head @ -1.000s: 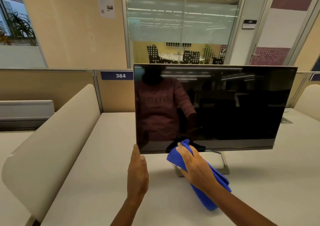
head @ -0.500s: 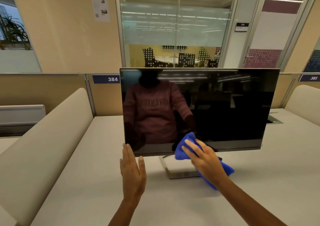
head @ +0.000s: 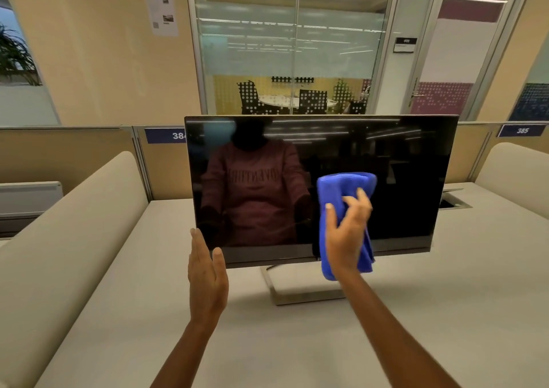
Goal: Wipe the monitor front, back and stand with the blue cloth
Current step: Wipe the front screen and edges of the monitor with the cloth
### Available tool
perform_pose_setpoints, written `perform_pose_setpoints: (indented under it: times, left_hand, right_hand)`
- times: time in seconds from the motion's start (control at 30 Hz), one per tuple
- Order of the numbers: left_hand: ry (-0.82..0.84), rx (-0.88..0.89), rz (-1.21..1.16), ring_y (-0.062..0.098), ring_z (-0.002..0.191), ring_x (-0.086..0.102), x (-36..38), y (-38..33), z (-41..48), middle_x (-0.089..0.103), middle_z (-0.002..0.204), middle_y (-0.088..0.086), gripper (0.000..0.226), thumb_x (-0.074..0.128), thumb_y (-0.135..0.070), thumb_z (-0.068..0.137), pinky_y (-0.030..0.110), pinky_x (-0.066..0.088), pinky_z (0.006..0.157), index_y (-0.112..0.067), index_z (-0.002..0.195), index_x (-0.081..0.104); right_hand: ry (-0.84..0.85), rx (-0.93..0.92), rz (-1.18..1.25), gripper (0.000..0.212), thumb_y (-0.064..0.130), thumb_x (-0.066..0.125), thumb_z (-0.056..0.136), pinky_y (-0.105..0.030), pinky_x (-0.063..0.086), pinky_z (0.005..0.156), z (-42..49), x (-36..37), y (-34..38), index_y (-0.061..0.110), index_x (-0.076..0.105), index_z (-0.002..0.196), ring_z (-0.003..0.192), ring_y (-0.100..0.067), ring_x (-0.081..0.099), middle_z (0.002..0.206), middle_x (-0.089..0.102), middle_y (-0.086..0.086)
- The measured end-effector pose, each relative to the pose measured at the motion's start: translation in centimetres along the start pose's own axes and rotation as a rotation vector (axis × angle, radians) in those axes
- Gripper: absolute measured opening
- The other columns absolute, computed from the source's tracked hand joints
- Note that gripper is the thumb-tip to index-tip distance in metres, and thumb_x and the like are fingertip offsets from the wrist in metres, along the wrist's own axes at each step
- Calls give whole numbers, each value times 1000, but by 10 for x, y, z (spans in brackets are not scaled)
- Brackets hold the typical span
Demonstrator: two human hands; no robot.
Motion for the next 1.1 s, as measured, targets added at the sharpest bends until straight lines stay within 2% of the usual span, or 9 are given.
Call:
perform_pose_setpoints:
  times: [0.17,0.3,0.47,0.57,0.7,0.77,0.9,1.0,1.1]
  left_hand:
    - [-1,19,-14,4,139,7,-2,-2,2,8,154,-1,76,12,-57,83,24,9,113,-14,145,6]
    - [18,22,-26,1,138,6,-4,-2,4,6,153,-5,76,12,-58,82,21,8,112,-15,145,5]
    - [42,49,-24,0,138,4,-7,0,6,4,150,-11,75,11,-58,83,21,8,112,-16,145,4]
    - [44,45,-24,0,138,4,-7,1,7,3,150,-11,73,11,-58,83,16,6,111,-19,144,3]
    - [47,39,-52,-1,138,3,-6,-1,6,3,149,-13,70,11,-56,84,-2,0,104,-20,143,3]
    - [50,44,-69,-1,138,4,-7,-1,5,3,149,-13,70,10,-56,85,-3,1,103,-19,143,3]
    - [59,53,-73,1,138,6,-10,1,7,5,147,-13,62,15,-45,89,-4,1,102,-16,144,7]
    - [63,65,-83,-1,138,6,-12,-1,11,5,148,-14,66,13,-50,88,-4,1,102,-17,144,6]
    - [59,106,-77,-4,137,4,-13,-5,19,3,148,-16,67,10,-56,85,-2,1,104,-23,142,3]
  right_hand:
    - [341,-470,-218,54,44,39,94,-43,12,115,-68,50,30,20,32,141,143,-26,11,152,23,-7]
    - [517,-754,-427,66,41,49,89,-56,21,107,-99,41,-12,32,18,146,144,-25,8,157,2,7]
    - [408,-607,-508,54,43,31,97,-50,32,102,-67,-11,-58,30,16,147,141,-29,17,157,6,4]
    - [303,-298,-466,58,47,31,96,-52,41,98,-39,-32,-67,27,13,147,135,-38,27,153,20,-8]
    - [184,61,-352,60,48,27,96,-59,42,95,-27,-14,-44,17,14,146,137,-43,20,151,16,-18]
    - [187,-11,-373,59,45,27,98,-59,34,103,-34,7,-20,16,14,147,135,-45,21,151,15,-20]
    - [328,-404,-393,60,41,33,96,-49,12,112,-68,44,15,26,7,148,140,-37,12,157,-5,-2]
    - [421,-614,-437,67,37,45,91,-51,17,111,-81,45,5,28,10,148,143,-30,5,157,-3,2]
    - [420,-622,-469,57,39,36,96,-50,26,107,-75,23,-19,29,13,147,143,-29,10,157,1,4]
Point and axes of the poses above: each hand's wrist, its own z-axis towards the middle knuckle, its own x-axis out of the palm, y = z × x, the point moved 2 cm from there along z, towards the middle knuckle
